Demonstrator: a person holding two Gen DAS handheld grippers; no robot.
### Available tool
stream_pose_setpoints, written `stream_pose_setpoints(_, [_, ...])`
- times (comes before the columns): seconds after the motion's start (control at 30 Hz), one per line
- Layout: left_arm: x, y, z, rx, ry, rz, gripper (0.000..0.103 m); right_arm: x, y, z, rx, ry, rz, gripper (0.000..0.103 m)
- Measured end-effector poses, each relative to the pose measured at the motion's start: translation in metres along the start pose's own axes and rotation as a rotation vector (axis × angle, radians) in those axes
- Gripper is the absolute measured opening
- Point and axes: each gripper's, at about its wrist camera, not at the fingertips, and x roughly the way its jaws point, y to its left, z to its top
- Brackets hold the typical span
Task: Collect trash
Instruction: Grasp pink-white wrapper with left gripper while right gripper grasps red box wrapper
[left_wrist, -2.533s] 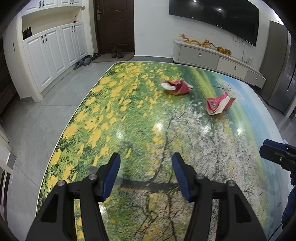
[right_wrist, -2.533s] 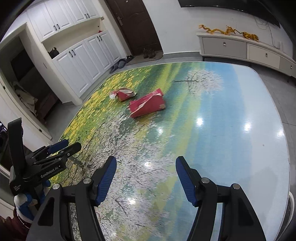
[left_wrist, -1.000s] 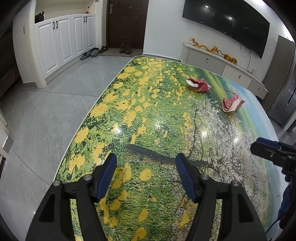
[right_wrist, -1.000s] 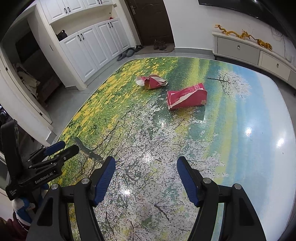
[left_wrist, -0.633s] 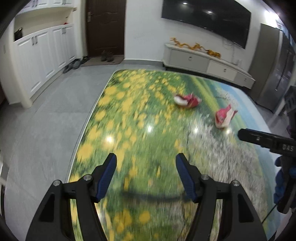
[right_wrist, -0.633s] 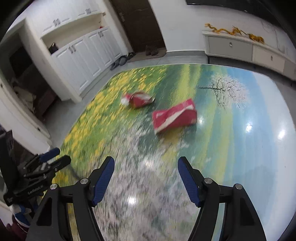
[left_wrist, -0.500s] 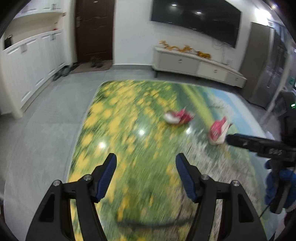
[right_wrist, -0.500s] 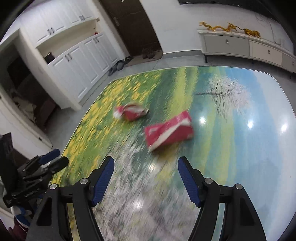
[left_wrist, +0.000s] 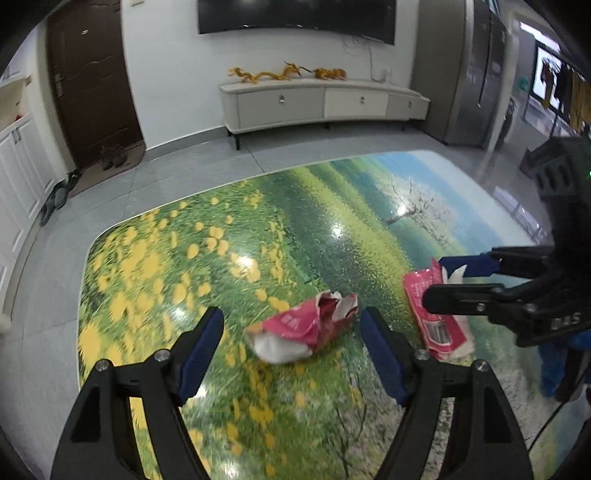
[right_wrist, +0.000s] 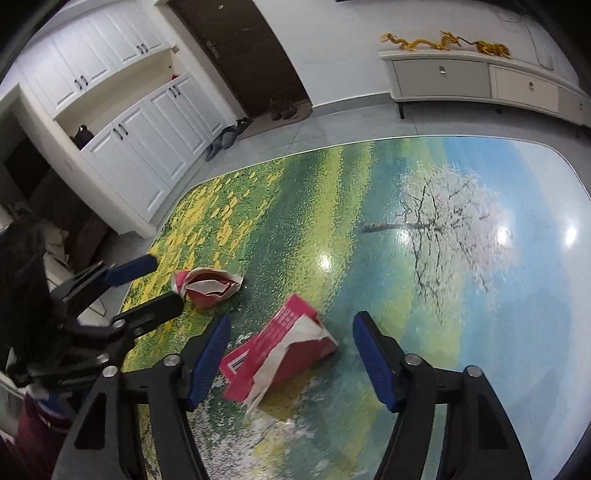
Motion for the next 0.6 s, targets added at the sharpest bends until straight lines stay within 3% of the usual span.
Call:
stream_pose_setpoints(0.13, [0.014, -0.003, 0.002, 0.028, 0.030, -0.026, 0.069, -0.001, 0.004, -0.004, -0.028, 0.009, 0.016, 0.065])
stream_pose_setpoints(0.2, [0.018, -0.004, 0.000, 0.022, 0.048, -0.038, 0.055, -0.001, 0.007, -0.007, -0.051, 0.011, 0.013, 0.065])
stream_pose_setpoints(0.33, [0.017, -0.006, -0.007, 0.015, 0.044, -0.037, 0.048, -0.002, 0.013, -0.014, -0.112, 0.024, 0.009, 0.054])
stream_pose_setpoints(0.4, [0.014, -0.005, -0.010, 0.006, 0.040, -0.035, 0.038, -0.002, 0.014, -0.016, -0.124, 0.029, 0.016, 0.045])
stream_pose_setpoints(0.6, [0.002, -0.003, -0.025, -0.053, 0.032, -0.047, 0.034, -0.002, 0.016, -0.022, -0.137, 0.037, 0.038, 0.030])
